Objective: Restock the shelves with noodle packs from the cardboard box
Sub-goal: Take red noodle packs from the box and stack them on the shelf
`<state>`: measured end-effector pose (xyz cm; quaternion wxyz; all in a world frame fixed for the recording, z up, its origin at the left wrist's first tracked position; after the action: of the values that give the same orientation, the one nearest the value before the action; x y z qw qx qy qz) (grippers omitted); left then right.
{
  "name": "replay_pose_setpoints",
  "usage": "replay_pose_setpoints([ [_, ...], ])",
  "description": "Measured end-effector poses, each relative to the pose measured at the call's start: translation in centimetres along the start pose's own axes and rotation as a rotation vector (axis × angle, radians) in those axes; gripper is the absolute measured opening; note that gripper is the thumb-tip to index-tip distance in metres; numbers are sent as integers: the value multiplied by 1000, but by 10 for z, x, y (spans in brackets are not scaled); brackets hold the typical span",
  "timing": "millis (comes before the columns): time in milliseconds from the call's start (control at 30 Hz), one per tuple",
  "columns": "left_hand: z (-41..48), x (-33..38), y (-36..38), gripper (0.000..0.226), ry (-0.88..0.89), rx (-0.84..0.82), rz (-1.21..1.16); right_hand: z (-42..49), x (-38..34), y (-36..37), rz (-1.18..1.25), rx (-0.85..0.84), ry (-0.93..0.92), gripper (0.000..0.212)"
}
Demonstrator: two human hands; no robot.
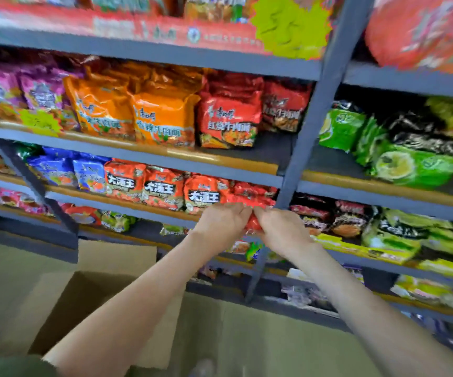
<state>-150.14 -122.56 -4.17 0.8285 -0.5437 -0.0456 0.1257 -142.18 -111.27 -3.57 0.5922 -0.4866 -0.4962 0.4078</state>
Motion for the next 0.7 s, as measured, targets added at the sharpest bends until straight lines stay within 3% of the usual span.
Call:
replay_pose_setpoints([
  [267,111,76,-7,38,266,156,52,-57,108,-37,-49,54,306,30],
  [500,178,103,-4,39,367,341,-30,-74,163,-58,-103,161,513,28],
  [700,215,114,-6,30,361,447,42,-68,196,-63,-55,264,630,31],
])
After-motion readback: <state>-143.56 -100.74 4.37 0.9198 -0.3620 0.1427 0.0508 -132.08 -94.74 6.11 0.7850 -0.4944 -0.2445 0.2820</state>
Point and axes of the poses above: each hand's wrist, its own z-axis towards the middle knuckle, its own y-axis out of the palm, x = y × z, the point moved 2 cm from there along z, towards the middle knuckle, and after that the axes turned 8 degrees about -z, right-handed, at the moved point
